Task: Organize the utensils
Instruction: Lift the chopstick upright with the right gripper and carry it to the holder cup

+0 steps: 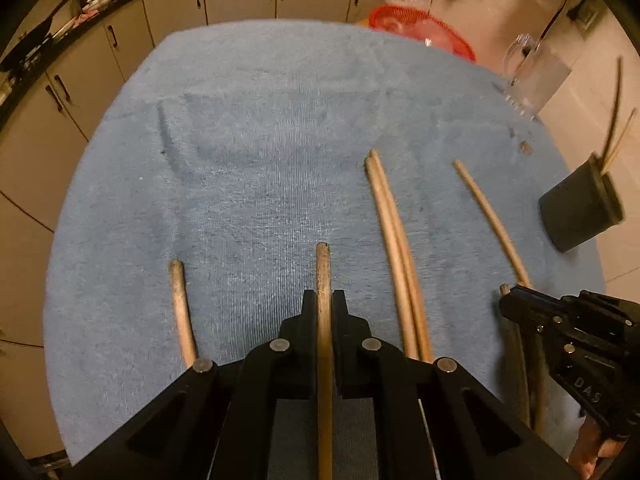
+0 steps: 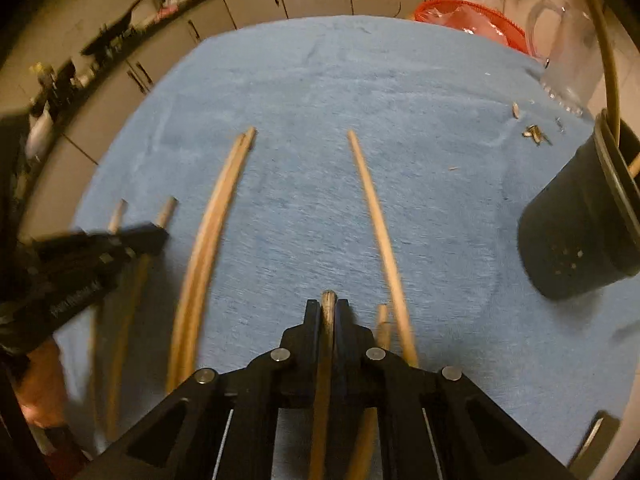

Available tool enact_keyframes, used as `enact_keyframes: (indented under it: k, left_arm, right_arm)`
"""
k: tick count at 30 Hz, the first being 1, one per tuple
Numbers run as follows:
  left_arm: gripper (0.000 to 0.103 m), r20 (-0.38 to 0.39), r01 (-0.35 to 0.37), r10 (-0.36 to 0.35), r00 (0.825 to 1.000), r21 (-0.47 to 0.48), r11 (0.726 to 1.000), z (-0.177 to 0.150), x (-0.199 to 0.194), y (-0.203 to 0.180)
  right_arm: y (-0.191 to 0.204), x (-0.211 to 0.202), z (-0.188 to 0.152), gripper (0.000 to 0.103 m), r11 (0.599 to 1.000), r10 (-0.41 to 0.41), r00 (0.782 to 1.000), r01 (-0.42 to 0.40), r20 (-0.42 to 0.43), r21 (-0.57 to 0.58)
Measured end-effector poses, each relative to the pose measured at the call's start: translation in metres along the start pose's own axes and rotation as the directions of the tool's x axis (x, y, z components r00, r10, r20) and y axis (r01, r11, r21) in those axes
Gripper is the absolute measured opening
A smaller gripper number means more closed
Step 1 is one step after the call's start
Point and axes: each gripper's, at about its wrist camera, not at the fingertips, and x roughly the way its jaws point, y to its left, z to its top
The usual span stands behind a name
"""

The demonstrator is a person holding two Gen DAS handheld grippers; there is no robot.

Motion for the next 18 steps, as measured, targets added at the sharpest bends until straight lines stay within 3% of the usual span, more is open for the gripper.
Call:
enact_keyframes:
  k: [2, 5, 9, 12, 16, 18]
  left_arm:
    - [0.007, 0.054, 0.024, -0.023, 0.998, -0.009, 1.0, -0.006, -0.022, 0.002]
    - [0.007, 0.145, 0.046, -0.042, 0.988, -0.023, 0.999, -0.013, -0.062, 0.003]
    - [0.007, 0.314, 0.041, -0.032, 0.949, -0.024, 0.999, -0.037, -0.121, -0.005]
    - [0.007, 0.393, 0.037, -0.025, 0.919, -0.025, 0.999, -0.051, -0.152, -0.013]
    - [0.007, 0.442, 0.053, -0.034, 0.896, -0.032, 0.998, -0.061, -0.173, -0.015]
    - [0.007, 0.446, 0.049, -0.028, 0.894, -0.036, 0.998, -0.066, -0.179, -0.018]
  right_arm:
    - [0.007, -0.025, -0.001, 0.008, 1.0, 0.005, 0.996, -0.004, 0.085, -0.014]
    - [0.012, -0.067, -0.009, 0.008, 0.997, 0.082, 0.973, -0.081, 0.215, -0.013]
    - [0.02, -0.127, -0.033, 0.008, 0.993, 0.12, 0.899, -0.105, 0.42, -0.059]
    - [0.026, -0.153, -0.055, 0.008, 0.99, 0.138, 0.842, -0.117, 0.522, -0.074]
    - [0.031, -0.171, -0.081, 0.008, 0.99, 0.139, 0.784, -0.118, 0.604, -0.075]
    - [0.031, -0.174, -0.09, 0.008, 0.991, 0.135, 0.768, -0.116, 0.626, -0.071]
